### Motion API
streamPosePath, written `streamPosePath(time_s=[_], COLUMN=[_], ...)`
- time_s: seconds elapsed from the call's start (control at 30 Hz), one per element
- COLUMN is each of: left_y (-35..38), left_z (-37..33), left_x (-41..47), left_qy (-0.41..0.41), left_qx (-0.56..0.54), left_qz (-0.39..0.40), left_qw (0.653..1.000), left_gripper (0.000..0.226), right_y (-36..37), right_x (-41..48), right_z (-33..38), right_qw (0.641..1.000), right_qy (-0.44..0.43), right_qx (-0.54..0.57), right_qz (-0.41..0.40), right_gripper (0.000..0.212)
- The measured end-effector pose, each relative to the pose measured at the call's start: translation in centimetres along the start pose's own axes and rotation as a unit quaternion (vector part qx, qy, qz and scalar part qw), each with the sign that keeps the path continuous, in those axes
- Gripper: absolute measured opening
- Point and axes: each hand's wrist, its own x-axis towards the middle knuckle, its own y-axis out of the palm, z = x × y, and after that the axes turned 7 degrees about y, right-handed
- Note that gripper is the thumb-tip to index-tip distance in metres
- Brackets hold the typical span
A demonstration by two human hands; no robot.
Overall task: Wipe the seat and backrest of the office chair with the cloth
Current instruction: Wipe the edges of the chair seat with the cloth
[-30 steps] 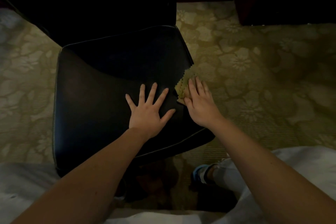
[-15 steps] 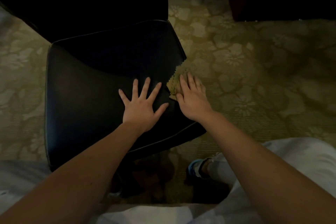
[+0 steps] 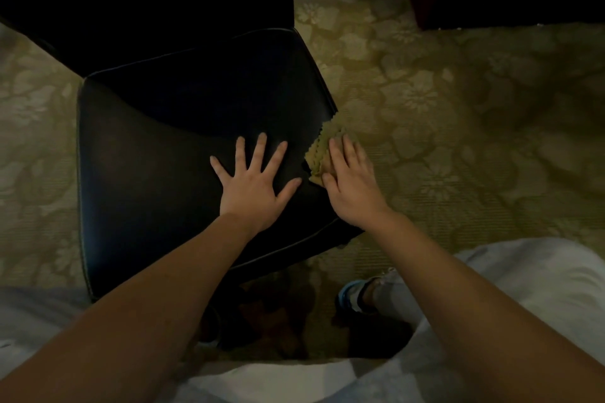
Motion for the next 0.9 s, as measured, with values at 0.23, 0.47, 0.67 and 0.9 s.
streamPosePath(time_s=[0.23,0.47,0.67,0.9], left_y=[-0.1,-0.2,-0.2,0.1], left_z=[-0.4,-0.2,-0.1,-0.5], left_x=[0.3,0.3,0.2,0.8], left_qy=[-0.008,0.001,0.0,-0.015], left_qx=[-0.011,-0.014,-0.008,-0.018], left_qz=[0.0,0.001,0.003,-0.006], left_qw=[1.0,1.0,1.0,1.0], left_gripper=[0.077,0.076,0.077,0.076], right_y=[-1.3,0.3,0.5,-1.3], right_x=[2.6,-0.9,-0.3,2.8], right_z=[0.6,-2.8,-2.1,-0.8], right_qw=[0.999,0.998,0.998,0.998], right_qy=[0.008,-0.032,-0.015,-0.008], right_qx=[0.031,0.062,0.064,0.057], right_qz=[0.023,0.006,0.001,0.015], right_gripper=[0.065,0.066,0.066,0.066])
